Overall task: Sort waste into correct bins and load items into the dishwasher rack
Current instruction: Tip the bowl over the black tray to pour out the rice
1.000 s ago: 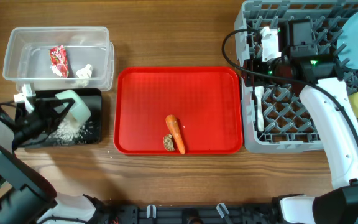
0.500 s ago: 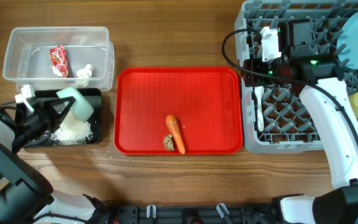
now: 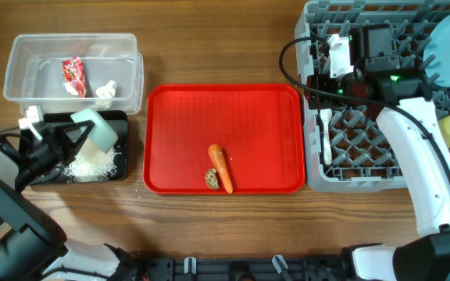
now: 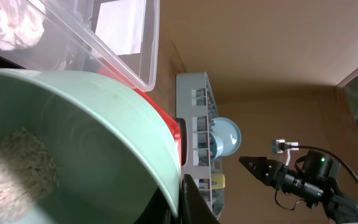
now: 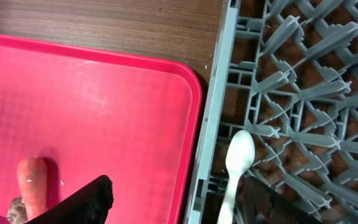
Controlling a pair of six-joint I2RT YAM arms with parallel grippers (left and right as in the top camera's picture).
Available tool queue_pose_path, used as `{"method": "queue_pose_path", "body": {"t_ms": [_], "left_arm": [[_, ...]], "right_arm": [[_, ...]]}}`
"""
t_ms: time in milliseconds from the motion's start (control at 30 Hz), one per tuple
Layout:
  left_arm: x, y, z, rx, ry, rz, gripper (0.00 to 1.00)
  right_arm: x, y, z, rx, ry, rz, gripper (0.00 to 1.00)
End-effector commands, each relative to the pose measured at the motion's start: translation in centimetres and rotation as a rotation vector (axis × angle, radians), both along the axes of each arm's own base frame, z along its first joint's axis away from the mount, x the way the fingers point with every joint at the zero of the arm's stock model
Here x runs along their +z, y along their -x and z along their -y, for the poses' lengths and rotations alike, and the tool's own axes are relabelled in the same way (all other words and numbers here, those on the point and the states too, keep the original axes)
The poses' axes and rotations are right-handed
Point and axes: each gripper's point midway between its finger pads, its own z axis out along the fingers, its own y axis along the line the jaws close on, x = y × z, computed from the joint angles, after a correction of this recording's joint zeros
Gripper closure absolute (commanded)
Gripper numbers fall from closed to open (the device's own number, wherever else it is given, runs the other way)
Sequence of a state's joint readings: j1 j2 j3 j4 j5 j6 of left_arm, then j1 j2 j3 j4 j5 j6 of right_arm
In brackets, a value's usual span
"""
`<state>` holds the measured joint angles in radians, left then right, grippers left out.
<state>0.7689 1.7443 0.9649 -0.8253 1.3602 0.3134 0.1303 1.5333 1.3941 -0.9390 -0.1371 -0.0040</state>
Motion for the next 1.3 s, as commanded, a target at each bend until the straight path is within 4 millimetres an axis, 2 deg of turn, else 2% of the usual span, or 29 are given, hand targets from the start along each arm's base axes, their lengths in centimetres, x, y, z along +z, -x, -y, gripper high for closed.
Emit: {"method": "queue_pose_path", "body": {"t_ms": [0,200,267,333,367,433,533,1133,1200,1267], "left_arm": [[0.3,0.0,-0.2,0.004,0.011,0.038,0.96],[-0.1,-0.1,-0.4,0.006,-0.015,0.026,0.96],[0.5,0.0,-0.1,0.013,0.048,0.013,0.96],[1.4,0.2,0.2,0.002,0.053,0.082,0.96],[0.9,0.1,0.0,-0.003,0.001,0.089,0.96],[0.4,0.0,-0.3,0.011,0.022,0.027,0.96],[1.6,0.1,-0.1,0.01,0.057,0.088,0.96],[0.1,0.0,-0.5,0.018,0.014,0.011,0.96],[0.4,0.1,-0.3,0.018,0.036,0.013,0.96],[1.5,0.1,0.0,0.004,0.032,0.107,0.96]], "right_arm": [[0.1,-0.1,0.1,-0.007,0.01,0.003,0.3],[0.1,0.0,0.1,-0.006,0.01,0.0,0.3],[0.1,0.0,0.1,-0.007,0.01,0.0,0.3],[0.0,0.0,0.1,-0.007,0.01,-0.002,0.3],[0.0,0.1,0.1,-0.007,0.01,-0.004,0.3],[0.0,0.1,0.1,-0.007,0.011,-0.007,0.3],[0.0,0.2,0.1,-0.007,0.011,-0.008,0.3],[-0.1,0.1,0.4,-0.013,0.024,-0.007,0.3],[-0.1,0.1,0.4,-0.014,0.024,-0.007,0.3],[-0.1,0.2,0.4,-0.013,0.025,-0.01,0.3]]}}
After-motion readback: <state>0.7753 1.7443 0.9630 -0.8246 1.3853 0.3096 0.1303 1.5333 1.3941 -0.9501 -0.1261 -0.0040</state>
